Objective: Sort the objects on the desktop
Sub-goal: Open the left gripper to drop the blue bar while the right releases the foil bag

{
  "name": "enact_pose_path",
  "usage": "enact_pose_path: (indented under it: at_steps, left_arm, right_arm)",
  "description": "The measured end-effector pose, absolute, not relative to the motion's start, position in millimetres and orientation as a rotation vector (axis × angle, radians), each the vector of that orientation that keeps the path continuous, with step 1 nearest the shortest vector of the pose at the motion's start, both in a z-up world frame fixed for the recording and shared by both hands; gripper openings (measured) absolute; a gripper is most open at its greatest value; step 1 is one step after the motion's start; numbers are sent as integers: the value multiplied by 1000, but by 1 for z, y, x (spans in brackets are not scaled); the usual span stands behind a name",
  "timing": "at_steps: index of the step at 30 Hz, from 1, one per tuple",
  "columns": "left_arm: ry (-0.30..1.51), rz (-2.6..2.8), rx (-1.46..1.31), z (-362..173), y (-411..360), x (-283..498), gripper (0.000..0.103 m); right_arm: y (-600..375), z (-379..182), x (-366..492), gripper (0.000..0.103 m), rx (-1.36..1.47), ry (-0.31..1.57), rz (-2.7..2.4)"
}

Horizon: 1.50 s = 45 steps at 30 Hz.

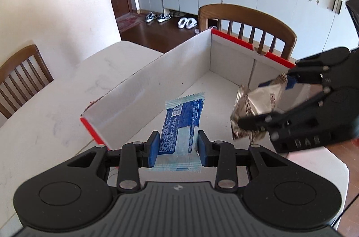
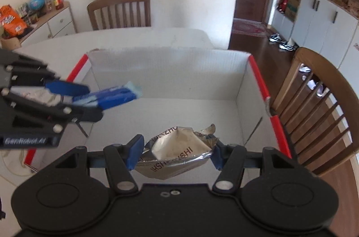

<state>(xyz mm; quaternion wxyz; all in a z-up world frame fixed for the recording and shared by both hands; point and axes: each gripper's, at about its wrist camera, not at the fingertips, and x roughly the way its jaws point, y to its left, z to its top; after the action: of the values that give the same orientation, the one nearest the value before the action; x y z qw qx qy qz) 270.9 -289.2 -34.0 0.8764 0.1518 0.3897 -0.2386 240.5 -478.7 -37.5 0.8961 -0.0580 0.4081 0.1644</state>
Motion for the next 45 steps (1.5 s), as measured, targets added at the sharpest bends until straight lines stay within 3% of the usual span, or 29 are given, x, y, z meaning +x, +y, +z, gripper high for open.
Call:
enact_pose_path:
  at_steps: [31,45]
  left_arm:
    - [1150,-561,567,-99,-335,331,35]
    - [1177,-603,544,-93,-325,329,36]
  right_arm:
    - [-485,-82,276,61,-194,1033,414]
    - [-488,-81,280,66,-187,1048,410]
